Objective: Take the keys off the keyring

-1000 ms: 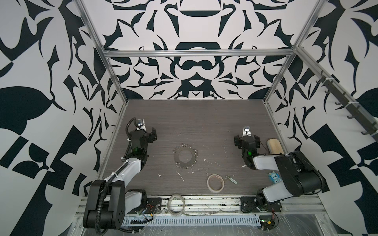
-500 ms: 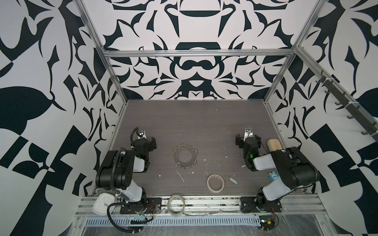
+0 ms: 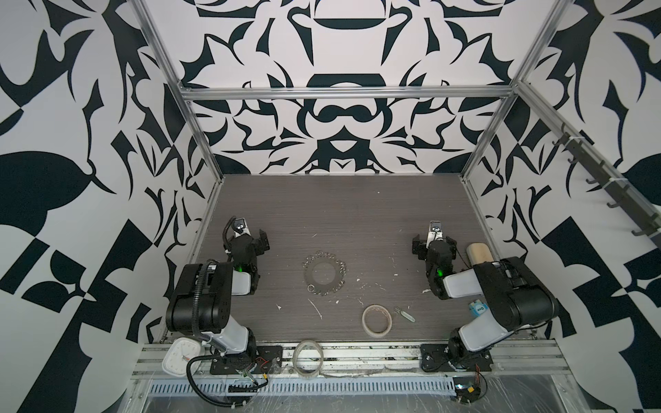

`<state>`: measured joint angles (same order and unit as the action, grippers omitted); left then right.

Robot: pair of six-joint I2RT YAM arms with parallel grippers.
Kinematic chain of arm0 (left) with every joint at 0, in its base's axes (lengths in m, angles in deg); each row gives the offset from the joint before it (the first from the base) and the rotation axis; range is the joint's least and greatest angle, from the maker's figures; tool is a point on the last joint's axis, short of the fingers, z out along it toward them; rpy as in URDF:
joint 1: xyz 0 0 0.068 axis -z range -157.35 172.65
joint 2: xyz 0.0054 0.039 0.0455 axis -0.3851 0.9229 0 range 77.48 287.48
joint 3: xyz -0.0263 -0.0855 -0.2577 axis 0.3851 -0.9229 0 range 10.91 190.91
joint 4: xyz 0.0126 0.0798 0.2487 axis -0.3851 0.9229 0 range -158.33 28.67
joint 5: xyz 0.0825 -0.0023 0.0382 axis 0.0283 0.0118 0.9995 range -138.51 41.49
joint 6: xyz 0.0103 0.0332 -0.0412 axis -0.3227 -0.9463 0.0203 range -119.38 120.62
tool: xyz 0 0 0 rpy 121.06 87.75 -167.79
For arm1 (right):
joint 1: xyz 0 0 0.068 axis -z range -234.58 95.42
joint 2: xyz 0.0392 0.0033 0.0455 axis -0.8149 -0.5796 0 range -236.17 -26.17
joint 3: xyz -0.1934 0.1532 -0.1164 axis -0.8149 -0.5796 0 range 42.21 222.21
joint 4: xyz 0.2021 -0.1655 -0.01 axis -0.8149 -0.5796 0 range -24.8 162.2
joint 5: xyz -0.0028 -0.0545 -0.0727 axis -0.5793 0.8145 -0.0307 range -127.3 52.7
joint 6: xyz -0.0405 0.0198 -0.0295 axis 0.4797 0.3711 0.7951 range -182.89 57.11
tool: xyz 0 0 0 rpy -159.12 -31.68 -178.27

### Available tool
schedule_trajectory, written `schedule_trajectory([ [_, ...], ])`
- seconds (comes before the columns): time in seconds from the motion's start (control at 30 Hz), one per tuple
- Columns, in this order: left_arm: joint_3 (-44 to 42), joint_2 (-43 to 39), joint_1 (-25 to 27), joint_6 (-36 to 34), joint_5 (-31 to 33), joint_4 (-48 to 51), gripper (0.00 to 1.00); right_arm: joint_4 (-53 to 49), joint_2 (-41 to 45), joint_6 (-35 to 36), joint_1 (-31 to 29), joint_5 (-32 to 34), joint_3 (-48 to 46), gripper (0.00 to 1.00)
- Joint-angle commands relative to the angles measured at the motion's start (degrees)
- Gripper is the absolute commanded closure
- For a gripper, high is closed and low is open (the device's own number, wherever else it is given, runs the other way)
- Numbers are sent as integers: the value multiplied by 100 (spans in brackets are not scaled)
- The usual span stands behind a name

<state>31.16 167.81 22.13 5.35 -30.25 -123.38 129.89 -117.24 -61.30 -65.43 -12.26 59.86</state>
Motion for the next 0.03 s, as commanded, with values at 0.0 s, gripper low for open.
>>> schedule_trajectory([
  [0.0,-33,-52,-15,144,166,-186,1,81,104,-20,26,-111,54,0],
])
